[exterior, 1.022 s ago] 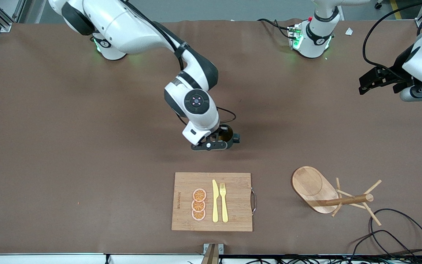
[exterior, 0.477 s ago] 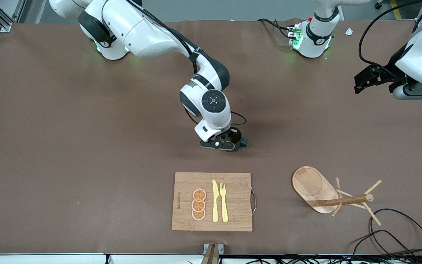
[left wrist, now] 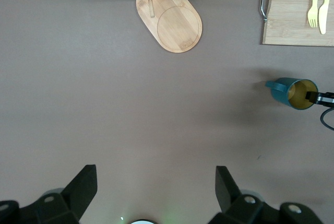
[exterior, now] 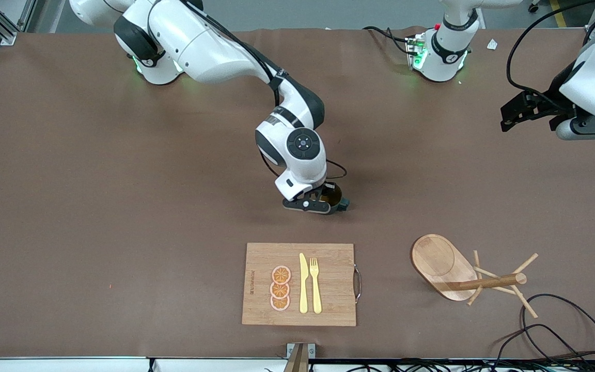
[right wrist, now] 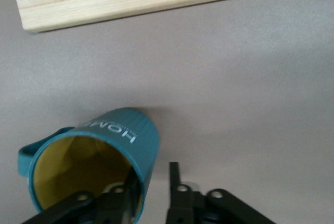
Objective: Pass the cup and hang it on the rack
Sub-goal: 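Set the mug down, open the right gripper and withdraw it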
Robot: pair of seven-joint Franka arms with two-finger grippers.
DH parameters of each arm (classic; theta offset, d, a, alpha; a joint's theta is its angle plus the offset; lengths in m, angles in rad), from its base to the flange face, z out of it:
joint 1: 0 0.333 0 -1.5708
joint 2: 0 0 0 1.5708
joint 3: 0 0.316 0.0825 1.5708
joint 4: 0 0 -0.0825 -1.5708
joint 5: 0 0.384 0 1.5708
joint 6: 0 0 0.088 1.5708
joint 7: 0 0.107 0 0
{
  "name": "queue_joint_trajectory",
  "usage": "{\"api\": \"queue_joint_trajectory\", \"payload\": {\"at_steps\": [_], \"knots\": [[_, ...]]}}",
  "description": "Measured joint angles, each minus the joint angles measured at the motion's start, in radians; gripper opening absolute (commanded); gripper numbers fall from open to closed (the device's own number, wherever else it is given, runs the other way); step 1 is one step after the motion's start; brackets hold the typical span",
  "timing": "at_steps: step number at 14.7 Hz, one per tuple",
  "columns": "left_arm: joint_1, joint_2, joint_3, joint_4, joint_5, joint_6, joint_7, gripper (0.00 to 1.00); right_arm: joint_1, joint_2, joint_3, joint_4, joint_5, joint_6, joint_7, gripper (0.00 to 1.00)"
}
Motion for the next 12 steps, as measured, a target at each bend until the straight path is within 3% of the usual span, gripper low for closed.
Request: {"api": "queue_joint_trajectory", "payload": {"at_steps": [7,12], "knots": [[0.011,0.000,0.002,0.000,0.000,0.000,0.000,1.00,-0.093,-0.071,-0.009,0.061,0.000,-0.079,-0.020,1.00],[-0.020,0.002,-0.010,0.003,0.000,0.000,-0.003,1.00,-0.282,-0.231,-0.009,0.071,0.002,-0.234,-0.291,1.00]]}}
